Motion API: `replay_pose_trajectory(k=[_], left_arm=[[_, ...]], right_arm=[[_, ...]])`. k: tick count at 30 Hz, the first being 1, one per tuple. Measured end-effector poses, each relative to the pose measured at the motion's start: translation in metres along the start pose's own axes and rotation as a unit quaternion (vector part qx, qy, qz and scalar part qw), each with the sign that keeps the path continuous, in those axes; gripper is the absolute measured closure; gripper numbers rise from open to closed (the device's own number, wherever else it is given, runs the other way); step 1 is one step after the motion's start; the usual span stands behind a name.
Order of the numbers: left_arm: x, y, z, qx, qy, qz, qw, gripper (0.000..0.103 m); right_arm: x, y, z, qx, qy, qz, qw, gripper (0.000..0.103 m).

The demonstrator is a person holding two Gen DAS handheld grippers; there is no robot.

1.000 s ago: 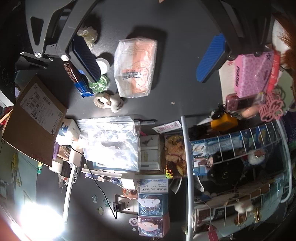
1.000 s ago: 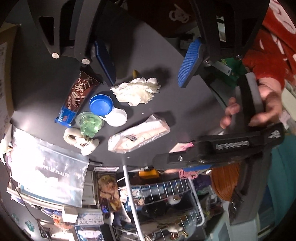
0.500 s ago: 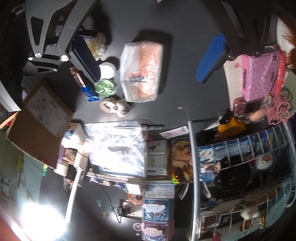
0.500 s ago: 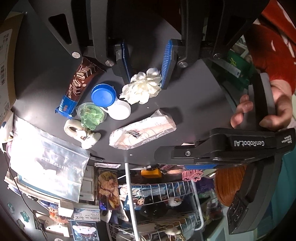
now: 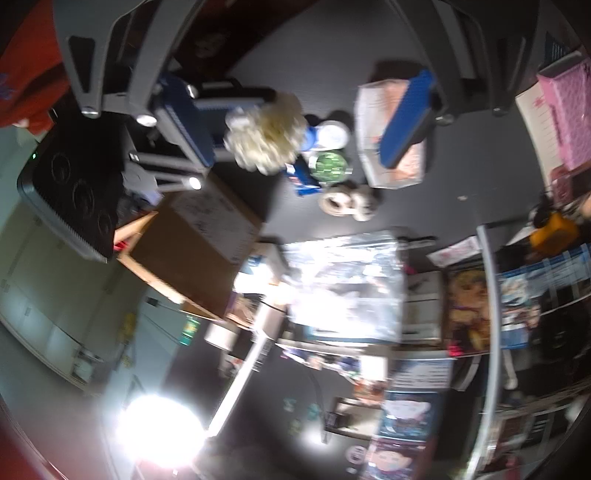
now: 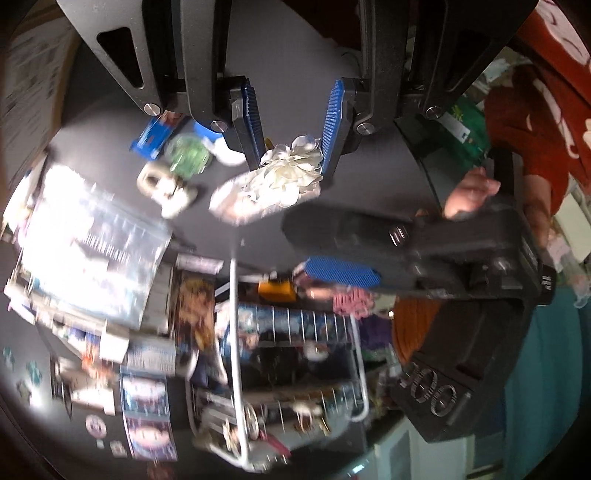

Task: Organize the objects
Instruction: 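Grasp the white fabric flower with the right gripper and lift, then carry the flower into the cardboard box and open the right gripper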

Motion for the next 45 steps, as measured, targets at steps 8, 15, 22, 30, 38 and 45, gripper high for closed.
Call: replay_pose_trajectory(k=[8,15,22,30,38,45], left_arm=[[0.038,0.004,-0.023,-0.03,-0.002,0.068,0.9972,0.063],[0.076,-0.004,-0.051,-0.037,-0.029,0.085,0.9952,0.07],[0.133,-0.029,-0.083,-0.052,-0.073,0.108,0.9901,0.074],[0.184,-0.083,-0.112,-0.095,-0.105,0.117,0.9831,0.074],[0.2,-0.139,-0.124,-0.151,-0.102,0.096,0.9786,0.075],[0.2,-0.156,-0.123,-0.165,-0.103,0.082,0.9775,0.057]], right_arm=[[0.009,0.034,-0.027,0.047,0.041,0.043,0.997,0.077],[0.028,0.067,-0.038,0.066,0.037,0.084,0.994,0.077],[0.06,0.108,-0.04,0.058,0.019,0.141,0.988,0.077],[0.115,0.145,-0.028,0.016,-0.026,0.192,0.981,0.077],[0.174,0.147,-0.001,-0.057,-0.11,0.182,0.975,0.077],[0.194,0.141,0.015,-0.11,-0.149,0.168,0.968,0.075]])
Point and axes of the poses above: each gripper's, at about its wrist camera, not at the fingertips, and y roughly against the way its jaws point, x to its right, z to its underside, the point moved 5 cm from there along -y, roughly the way its jaws point, and after that the axes turned 14 degrees about y, right-handed, at the moved point
